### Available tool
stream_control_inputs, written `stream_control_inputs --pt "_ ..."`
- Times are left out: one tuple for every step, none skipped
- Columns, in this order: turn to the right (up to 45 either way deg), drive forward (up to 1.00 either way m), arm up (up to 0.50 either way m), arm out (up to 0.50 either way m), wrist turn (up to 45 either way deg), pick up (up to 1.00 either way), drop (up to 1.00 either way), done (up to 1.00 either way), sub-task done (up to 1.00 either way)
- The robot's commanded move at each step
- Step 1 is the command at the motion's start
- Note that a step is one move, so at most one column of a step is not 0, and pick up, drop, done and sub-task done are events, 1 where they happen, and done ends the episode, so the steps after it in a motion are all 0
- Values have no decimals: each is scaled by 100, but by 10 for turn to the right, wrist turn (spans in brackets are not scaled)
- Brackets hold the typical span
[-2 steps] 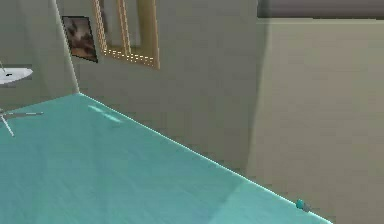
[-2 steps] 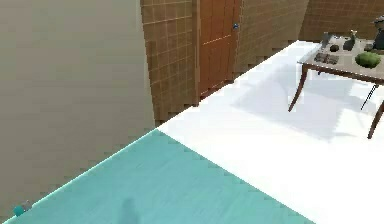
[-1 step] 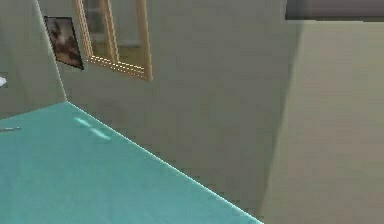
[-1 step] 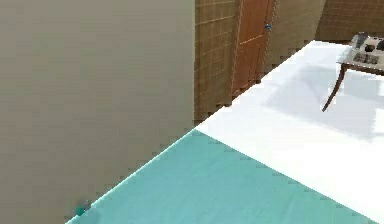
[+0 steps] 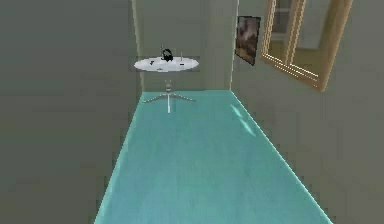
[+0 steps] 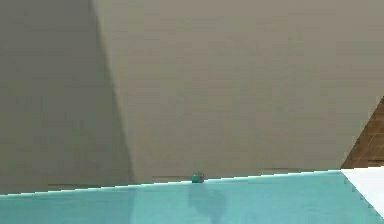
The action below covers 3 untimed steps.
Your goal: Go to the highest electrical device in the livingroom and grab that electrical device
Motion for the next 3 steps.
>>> stream_control_inputs --pt "-30 0 0 0 0 0 0 0 0" --pt "0 100 0 0 0 0 0 0 0" --pt "-30 0 0 0 0 0 0 0 0"
